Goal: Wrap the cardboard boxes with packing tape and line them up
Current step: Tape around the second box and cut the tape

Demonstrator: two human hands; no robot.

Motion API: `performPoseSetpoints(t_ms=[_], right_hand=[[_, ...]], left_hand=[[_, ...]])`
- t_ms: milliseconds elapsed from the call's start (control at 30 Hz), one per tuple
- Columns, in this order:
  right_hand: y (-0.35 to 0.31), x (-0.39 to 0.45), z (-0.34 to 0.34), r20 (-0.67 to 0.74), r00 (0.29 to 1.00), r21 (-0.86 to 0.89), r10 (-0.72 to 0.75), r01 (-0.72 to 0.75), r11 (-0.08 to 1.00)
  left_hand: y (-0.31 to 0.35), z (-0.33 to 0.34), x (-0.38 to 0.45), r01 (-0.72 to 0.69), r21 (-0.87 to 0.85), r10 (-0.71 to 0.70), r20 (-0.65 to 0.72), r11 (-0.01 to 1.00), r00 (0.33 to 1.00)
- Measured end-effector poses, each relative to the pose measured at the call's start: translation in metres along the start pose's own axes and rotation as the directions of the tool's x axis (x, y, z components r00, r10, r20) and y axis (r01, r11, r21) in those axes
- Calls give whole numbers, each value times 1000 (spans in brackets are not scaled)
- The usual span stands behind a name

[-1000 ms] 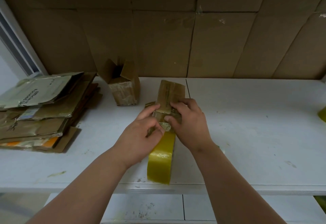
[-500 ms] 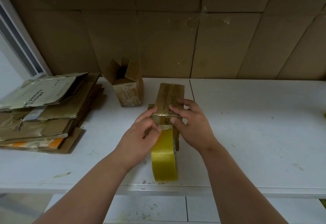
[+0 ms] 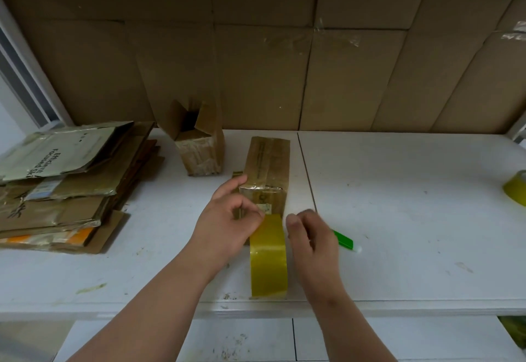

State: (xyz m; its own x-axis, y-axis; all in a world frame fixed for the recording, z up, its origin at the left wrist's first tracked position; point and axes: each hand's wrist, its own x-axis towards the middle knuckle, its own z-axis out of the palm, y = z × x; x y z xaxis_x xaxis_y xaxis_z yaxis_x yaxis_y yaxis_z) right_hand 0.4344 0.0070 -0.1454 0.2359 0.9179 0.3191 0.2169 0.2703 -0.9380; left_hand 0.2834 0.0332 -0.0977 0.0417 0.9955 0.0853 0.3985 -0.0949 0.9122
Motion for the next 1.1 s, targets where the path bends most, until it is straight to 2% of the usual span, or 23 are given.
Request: performPoseSetpoints(t_ms=[100,200,300,433,633,900,1033,1100], right_hand=[[-1,-15,3,173,985,53,2,-11,999],[-10,-22,3,355,932,16,73,-85,996],[-15,-23,-1,428,890,-2,156,-172,985],[-21,-25,-5,406,896,-32,183,-186,982],[-35,-25,-13,390,915,-28,105,-102,994],[-45,-29,-35,332,941,-113,69,-33,993],[-51,-22,-54,313,946,-247,89,-10,969],[-50,-17,-64,248,961,-299,120,-42,953]], left_hand=[[2,1,0,29,-54,-32,-46,998,998],[5,0,-1,41,-47,-46,-110,998,993],[4,-2,-1,41,-83,-52,-137,996,989],[9,-5,-7,50,-117,-75,-221,992,972],[17,-4,-20,-27,-168,-34,-347,985,937],[41,8,-34,-72,-252,-19,-341,965,940],[51,19,-37,-78,-345,-48,-343,935,938],[56,23,-38,-101,-367,-27,-326,925,945]])
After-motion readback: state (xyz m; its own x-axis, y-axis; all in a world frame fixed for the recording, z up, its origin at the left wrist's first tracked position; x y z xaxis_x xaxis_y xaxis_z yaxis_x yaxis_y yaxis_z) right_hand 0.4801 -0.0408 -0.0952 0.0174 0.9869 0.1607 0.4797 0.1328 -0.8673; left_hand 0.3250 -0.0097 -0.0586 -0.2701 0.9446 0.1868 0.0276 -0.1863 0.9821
